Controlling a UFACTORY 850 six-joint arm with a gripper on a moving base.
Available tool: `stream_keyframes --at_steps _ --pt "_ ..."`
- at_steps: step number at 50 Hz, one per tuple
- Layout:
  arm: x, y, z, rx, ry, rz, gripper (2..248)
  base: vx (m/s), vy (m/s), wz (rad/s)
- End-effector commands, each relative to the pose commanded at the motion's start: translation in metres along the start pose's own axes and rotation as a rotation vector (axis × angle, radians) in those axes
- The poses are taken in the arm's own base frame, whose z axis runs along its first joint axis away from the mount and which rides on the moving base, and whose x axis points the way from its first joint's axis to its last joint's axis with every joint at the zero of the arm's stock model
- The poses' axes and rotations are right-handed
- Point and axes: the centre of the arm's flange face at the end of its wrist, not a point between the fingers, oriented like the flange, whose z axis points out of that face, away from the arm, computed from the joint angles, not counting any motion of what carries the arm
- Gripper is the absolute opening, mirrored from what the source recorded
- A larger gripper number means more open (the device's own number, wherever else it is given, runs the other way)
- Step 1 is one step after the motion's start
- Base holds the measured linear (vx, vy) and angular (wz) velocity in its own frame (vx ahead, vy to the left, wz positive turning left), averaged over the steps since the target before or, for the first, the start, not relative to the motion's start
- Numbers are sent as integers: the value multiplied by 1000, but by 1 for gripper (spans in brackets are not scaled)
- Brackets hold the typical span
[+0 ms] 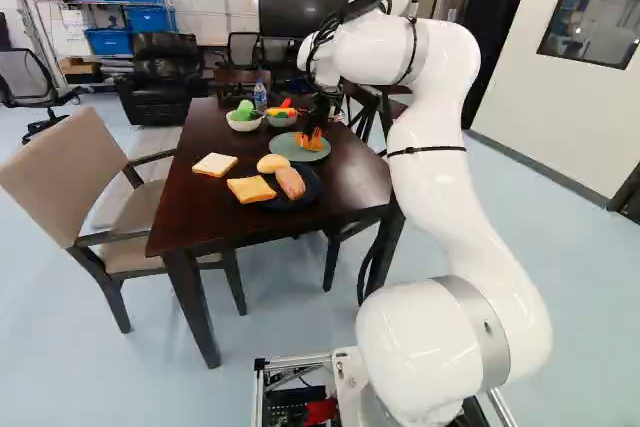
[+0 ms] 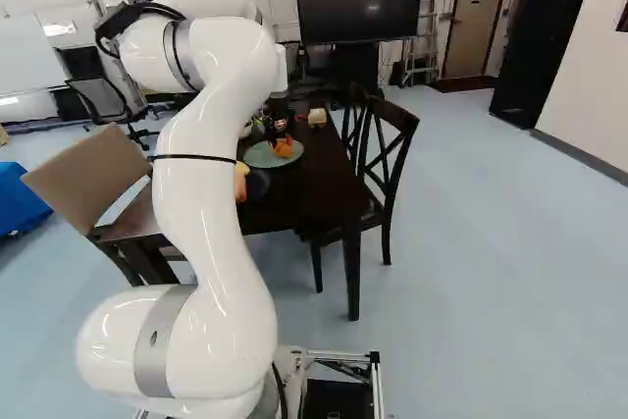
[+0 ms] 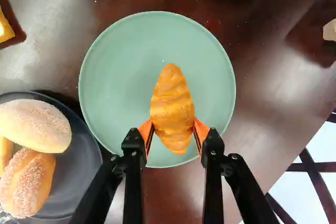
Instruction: Move the croissant to the empty plate
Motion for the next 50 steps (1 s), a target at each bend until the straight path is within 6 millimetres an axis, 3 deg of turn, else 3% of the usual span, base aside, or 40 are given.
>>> stream_keyframes --at_steps 12,13,18,19,23,24,28,29,50 --pt "0 0 0 0 0 0 132 0 0 0" --pt "0 0 0 0 0 0 163 0 0 0" --pt "0 0 0 0 0 0 163 0 0 0" --pt "0 0 0 0 0 0 196 0 0 0" --pt "0 0 0 0 0 0 196 0 0 0" --pt "0 0 0 0 0 0 231 0 0 0" --pt "0 0 0 0 0 0 231 0 0 0" --pt "0 0 0 0 0 0 247 0 0 0" --pt "1 -3 -22 -17 19 -3 247 0 0 0"
